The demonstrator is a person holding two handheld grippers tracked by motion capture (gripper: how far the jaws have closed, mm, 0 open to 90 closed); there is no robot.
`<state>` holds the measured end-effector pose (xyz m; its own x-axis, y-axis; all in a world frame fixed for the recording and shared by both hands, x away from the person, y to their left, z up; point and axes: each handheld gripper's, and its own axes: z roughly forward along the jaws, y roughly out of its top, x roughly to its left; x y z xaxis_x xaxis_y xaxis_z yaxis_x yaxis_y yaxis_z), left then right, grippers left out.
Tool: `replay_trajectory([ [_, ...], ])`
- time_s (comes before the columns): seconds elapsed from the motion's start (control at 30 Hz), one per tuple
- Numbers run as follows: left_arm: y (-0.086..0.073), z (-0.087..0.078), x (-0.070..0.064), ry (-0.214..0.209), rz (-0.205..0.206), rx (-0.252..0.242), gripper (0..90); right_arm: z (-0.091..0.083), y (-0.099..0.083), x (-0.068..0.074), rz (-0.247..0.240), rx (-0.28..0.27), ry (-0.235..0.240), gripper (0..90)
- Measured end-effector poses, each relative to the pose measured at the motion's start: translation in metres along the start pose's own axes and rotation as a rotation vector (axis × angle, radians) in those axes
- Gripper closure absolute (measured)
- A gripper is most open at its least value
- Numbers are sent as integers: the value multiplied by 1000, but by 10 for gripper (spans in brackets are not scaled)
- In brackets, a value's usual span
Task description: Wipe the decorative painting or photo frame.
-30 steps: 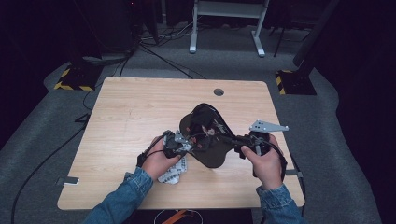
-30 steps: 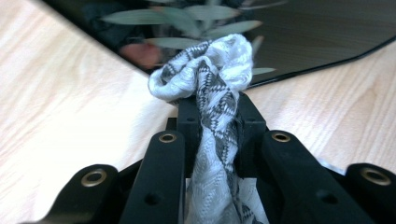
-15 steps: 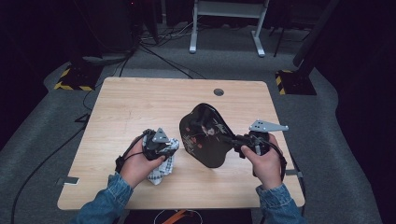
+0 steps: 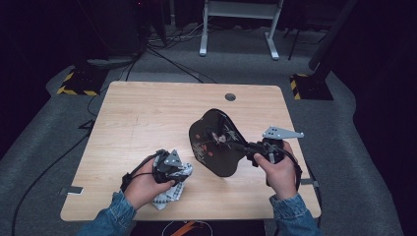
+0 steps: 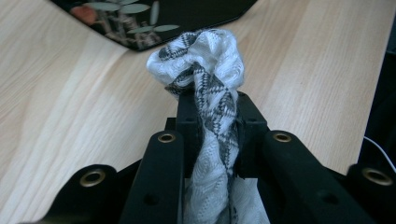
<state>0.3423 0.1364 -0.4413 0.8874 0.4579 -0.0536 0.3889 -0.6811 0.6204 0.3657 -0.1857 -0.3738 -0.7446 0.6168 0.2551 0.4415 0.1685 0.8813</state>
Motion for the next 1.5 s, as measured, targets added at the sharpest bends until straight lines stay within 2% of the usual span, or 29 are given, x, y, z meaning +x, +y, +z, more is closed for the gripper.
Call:
replay_trajectory([
  [0.03, 1, 4, 0, -28, 13, -14, 756, 0, 0, 0, 3, 0, 0, 791],
  [0.07, 2, 7, 0, -36, 31, -25, 748, 0, 0, 0, 3, -1, 0, 791],
  [0.13, 4, 12, 0, -59, 39, -46, 740, 0, 0, 0, 5, -1, 1, 791],
  [0.17, 5, 16, 0, -74, 40, -43, 735, 0, 0, 0, 5, -1, 2, 791],
  [0.23, 6, 21, -1, -72, 64, -46, 700, 0, 0, 0, 7, 0, 1, 791],
  [0.27, 7, 23, -2, -84, 73, -30, 698, 0, 0, 0, 6, 0, 0, 791],
  [0.3, 7, 24, -3, -90, 77, -39, 687, 0, 0, 0, 6, 0, 0, 791],
  [0.4, 6, 26, -5, -115, 75, -54, 575, 0, 0, 0, 8, -1, 1, 791],
  [0.5, 5, 25, -5, -129, 57, -78, 414, 0, 0, 0, 9, -2, 2, 790],
  [0.6, 7, 19, -3, -102, 48, -118, 325, 0, 0, 0, 11, -2, 3, 789],
  [0.7, 10, 9, 0, -78, 48, -177, 309, 0, 0, -1, 13, -5, 3, 787],
  [0.8, 17, -7, 8, -18, 27, -250, 296, 0, -1, 0, 14, -5, 2, 781],
  [0.93, 27, -21, 24, 53, -15, -311, 283, -4, 0, 2, 2, -28, -17, 683],
  [0.97, 28, -21, 27, 59, -26, -322, 283, -7, 0, 3, -4, -39, -26, 662],
  [1.07, 33, -21, 35, 77, -44, -329, 272, -12, 0, 5, -10, -52, -54, 616],
  [1.1, 36, -20, 42, 100, -55, -326, 266, -15, 0, 6, -11, -53, -61, 605],
  [1.23, 40, -15, 56, 117, -83, -320, 248, -22, -1, 9, -11, -55, -83, 591],
  [1.4, 38, -8, 71, 91, -125, -329, 227, -28, -2, 14, -24, -51, -112, 581],
  [1.47, 38, -6, 75, 90, -119, -323, 220, -29, -2, 15, -25, -48, -120, 579],
  [1.5, 38, -2, 77, 75, -125, -326, 220, -30, -3, 16, -28, -44, -127, 578],
])
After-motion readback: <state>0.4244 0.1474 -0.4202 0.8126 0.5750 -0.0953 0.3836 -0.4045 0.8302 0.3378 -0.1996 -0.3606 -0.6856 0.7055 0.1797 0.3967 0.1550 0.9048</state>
